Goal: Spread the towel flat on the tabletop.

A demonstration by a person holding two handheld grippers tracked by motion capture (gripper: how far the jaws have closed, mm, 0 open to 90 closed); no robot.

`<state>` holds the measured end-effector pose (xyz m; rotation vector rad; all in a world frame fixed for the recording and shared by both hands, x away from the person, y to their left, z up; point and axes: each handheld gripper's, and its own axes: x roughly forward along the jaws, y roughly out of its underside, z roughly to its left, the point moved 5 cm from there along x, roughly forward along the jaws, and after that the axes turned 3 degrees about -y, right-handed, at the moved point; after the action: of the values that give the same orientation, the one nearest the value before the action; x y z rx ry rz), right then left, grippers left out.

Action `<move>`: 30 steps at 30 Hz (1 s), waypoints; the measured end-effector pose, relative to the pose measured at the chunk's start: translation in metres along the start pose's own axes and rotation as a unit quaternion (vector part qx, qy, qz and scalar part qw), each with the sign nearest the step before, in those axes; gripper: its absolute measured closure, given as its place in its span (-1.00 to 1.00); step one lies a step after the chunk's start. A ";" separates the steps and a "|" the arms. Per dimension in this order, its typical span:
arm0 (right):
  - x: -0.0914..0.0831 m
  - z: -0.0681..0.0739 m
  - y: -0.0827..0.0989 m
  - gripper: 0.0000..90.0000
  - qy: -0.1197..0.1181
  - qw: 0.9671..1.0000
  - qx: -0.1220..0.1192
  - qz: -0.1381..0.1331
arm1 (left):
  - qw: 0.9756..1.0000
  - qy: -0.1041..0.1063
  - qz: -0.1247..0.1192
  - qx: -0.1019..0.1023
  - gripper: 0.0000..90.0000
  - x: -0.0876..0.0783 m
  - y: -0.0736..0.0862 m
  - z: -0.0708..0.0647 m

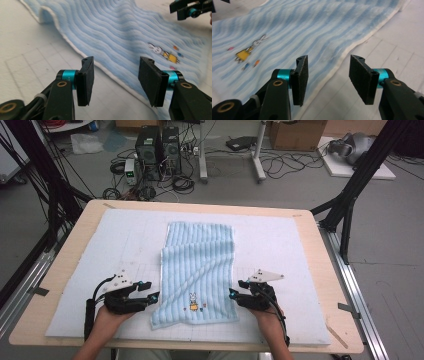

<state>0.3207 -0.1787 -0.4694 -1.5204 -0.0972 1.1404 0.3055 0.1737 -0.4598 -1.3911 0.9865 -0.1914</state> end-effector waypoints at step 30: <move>0.013 -0.051 -0.023 0.58 0.070 0.998 -0.004 -0.002 | 0.999 -0.052 0.004 -0.001 0.02 0.067 -0.038 0.034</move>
<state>0.3741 -0.1994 -0.4660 -1.6014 -0.0091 1.0284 0.3851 0.1460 -0.4621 -1.3845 0.9056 -0.1106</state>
